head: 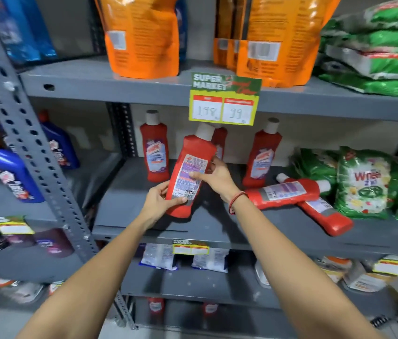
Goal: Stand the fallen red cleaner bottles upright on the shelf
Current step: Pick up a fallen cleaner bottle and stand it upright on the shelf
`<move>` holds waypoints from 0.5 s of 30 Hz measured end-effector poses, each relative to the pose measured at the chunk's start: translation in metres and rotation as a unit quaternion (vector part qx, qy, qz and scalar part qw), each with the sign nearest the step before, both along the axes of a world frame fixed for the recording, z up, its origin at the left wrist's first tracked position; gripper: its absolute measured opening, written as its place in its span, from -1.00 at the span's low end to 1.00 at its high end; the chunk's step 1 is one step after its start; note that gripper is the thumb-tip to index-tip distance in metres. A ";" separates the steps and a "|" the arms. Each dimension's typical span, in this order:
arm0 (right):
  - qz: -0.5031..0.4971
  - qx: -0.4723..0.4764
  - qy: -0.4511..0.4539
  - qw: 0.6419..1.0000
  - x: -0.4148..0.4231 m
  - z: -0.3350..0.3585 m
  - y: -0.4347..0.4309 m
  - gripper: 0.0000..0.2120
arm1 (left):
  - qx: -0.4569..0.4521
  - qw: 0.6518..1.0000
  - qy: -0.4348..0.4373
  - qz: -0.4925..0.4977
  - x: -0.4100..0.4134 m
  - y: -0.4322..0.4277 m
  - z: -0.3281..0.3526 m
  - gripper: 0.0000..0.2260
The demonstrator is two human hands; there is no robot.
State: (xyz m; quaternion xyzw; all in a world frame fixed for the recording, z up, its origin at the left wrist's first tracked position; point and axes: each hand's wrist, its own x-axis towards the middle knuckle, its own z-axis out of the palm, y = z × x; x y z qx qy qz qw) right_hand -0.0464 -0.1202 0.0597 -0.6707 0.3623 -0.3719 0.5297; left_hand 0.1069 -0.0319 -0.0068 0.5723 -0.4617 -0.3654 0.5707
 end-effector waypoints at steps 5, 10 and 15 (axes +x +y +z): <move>0.030 -0.035 0.044 0.998 0.053 0.005 0.006 -0.38 | 0.007 0.999 -0.020 0.040 0.046 0.009 0.004 -0.57; 0.031 -0.090 0.066 0.993 0.088 -0.002 0.013 -0.38 | 0.027 0.997 -0.038 0.065 0.076 0.009 -0.003 -0.54; 0.041 -0.114 0.099 0.988 0.105 -0.016 0.016 -0.37 | 0.038 0.996 -0.022 0.079 0.087 0.000 -0.025 -0.49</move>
